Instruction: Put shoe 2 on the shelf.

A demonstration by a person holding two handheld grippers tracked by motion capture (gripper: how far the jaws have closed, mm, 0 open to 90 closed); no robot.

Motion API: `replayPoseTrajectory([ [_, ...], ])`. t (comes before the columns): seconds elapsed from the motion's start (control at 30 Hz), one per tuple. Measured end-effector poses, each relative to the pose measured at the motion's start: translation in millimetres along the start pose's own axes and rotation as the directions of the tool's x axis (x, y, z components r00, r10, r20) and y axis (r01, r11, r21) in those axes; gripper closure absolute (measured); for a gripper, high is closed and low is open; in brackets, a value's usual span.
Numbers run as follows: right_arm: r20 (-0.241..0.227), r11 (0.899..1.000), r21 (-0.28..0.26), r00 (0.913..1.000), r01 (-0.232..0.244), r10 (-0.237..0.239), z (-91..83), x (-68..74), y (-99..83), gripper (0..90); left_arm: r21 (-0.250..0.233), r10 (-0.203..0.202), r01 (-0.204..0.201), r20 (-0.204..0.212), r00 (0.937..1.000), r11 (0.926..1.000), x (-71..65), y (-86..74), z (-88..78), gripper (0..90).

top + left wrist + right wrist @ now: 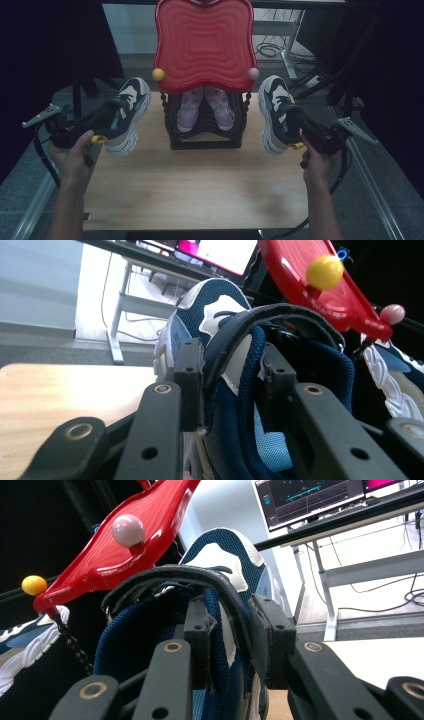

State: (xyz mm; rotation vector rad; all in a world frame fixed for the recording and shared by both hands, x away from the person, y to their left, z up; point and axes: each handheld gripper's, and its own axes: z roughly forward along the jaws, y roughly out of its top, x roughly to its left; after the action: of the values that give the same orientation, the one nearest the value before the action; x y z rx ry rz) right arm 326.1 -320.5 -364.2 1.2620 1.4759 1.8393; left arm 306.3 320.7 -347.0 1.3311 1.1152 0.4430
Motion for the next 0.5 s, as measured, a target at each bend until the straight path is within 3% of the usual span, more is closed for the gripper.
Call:
replayPoseTrajectory([
  [0.23,-0.015,1.000,-0.027,0.9999,-0.008,0.008,7.0,3.2,21.2,71.2,-0.035,0.011,-0.011,-0.006,0.9999,0.9993,-1.9,26.7,1.0,68.0],
  [0.5,-0.015,0.999,-0.043,0.9999,0.004,-0.004,17.5,7.9,43.6,71.2,-0.072,-0.014,0.015,0.013,0.9998,0.9973,1.1,50.8,1.5,68.0],
])
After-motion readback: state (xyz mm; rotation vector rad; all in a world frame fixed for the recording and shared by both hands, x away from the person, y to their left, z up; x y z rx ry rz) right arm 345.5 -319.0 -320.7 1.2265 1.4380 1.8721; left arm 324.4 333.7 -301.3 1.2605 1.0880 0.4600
